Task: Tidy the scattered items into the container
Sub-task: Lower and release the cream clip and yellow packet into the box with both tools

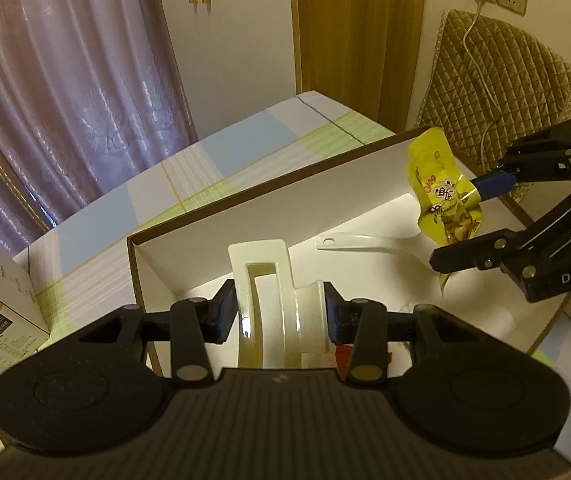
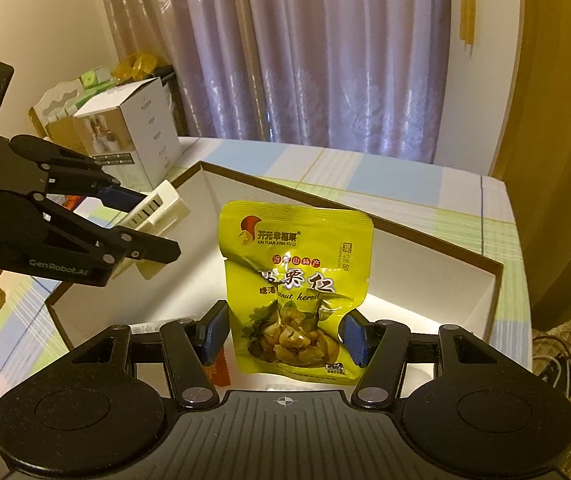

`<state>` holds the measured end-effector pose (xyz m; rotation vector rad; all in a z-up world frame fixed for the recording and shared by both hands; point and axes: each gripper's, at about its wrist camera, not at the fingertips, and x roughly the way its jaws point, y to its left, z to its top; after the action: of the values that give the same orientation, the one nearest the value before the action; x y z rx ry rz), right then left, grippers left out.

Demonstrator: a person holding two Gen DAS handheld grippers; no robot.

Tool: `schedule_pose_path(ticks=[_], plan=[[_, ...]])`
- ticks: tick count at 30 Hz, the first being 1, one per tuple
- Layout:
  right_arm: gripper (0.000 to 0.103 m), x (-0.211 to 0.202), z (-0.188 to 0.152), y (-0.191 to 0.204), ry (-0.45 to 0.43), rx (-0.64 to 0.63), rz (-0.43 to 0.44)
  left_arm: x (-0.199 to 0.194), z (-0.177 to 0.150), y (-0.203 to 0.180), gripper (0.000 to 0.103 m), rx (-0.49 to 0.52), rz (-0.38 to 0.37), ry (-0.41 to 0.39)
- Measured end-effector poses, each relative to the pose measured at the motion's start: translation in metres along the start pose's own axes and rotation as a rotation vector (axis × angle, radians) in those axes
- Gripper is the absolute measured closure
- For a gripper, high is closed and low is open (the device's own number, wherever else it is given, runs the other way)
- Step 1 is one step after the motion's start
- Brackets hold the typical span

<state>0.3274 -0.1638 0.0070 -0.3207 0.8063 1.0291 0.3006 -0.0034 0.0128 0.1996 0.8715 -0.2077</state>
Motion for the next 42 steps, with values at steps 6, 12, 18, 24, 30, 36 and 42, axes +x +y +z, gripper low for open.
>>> schedule_pose_path(ticks=[6,12,18,24,30,36,42], plan=[[0.042,0.019,0.002,-0.004,0.021,0.006,0.011,0.016,-0.001,0.003,0.065,0.02,0.002,0.026],[0.042,0.038,-0.001,-0.009,0.044,0.023,0.013,0.041,-0.001,0.007,0.065,0.044,0.025,0.074],[0.042,0.055,-0.005,-0.016,0.073,0.051,0.01,0.07,-0.003,0.004,0.064,0.06,0.044,0.129],[0.042,0.068,-0.008,-0.022,0.106,0.069,0.013,0.084,-0.006,0.003,0.06,0.054,0.06,0.154],[0.042,0.077,-0.01,-0.023,0.123,0.069,0.015,0.078,-0.003,0.007,0.06,0.044,0.072,0.14],[0.041,0.086,-0.008,-0.017,0.134,0.055,0.027,0.068,-0.004,0.013,0.056,0.027,0.076,0.13],[0.0,0.079,-0.003,-0.003,0.064,-0.02,0.037,0.056,-0.005,0.018,0.046,0.0,0.092,0.112]])
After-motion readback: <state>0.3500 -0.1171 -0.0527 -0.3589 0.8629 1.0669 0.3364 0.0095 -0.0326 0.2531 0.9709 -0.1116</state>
